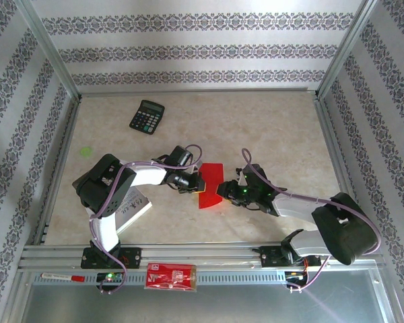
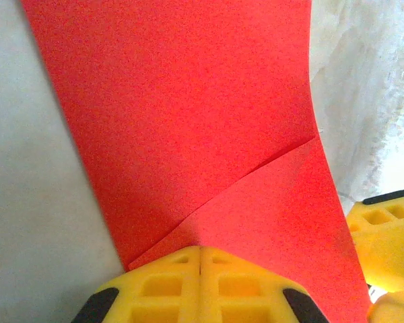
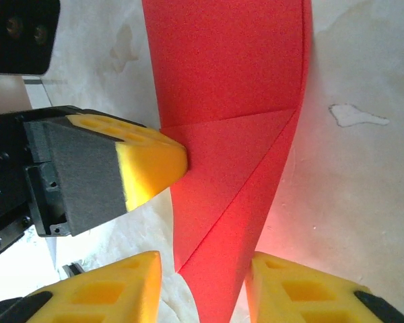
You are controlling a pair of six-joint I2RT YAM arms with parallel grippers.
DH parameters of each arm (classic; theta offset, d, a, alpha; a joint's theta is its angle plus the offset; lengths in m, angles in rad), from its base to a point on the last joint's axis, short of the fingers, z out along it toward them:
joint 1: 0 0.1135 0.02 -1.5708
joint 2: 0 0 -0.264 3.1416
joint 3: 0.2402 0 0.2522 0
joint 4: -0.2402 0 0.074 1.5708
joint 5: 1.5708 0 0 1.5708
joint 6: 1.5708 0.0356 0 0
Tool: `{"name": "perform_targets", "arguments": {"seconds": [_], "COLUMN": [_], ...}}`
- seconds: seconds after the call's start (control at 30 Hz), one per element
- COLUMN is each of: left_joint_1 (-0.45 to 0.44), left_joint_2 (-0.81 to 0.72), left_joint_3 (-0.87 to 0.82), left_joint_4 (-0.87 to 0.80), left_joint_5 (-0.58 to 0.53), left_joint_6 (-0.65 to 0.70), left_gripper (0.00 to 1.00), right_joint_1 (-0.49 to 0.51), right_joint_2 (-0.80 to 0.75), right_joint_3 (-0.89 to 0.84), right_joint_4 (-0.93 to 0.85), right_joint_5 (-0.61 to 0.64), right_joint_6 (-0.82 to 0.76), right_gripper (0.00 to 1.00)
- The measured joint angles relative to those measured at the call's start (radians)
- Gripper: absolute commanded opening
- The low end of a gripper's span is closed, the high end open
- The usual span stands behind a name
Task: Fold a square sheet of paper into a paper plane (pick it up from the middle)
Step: Turn over the paper at the center of the table.
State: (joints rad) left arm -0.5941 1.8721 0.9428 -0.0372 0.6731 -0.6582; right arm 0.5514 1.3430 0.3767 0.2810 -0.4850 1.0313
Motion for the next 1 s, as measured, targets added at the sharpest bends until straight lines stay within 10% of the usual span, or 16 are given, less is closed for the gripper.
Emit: {"name": "perform_targets", "arguments": {"seconds": [0.63,1.0], "left_joint_1": [0.000,0.000], "left_joint_2": [0.000,-0.050], "left_joint_3": [0.001,-0.003], "left_joint_4": [-0.001,-0.005], "left_joint_5": [0.000,-0.009], "left_joint_6": [0.004,0.027], "left_gripper": [0.01,0.33], "right_joint_1": [-0.069,-0.069], "right_joint_2": [0.148,0.135], "right_joint_3": [0.073,0.073], "right_joint_4": [0.000,-0.023], "right_joint_5": [-0.003,-0.006], "right_joint_6": [0.011,0.067], "right_gripper": [0.06,0.02]}}
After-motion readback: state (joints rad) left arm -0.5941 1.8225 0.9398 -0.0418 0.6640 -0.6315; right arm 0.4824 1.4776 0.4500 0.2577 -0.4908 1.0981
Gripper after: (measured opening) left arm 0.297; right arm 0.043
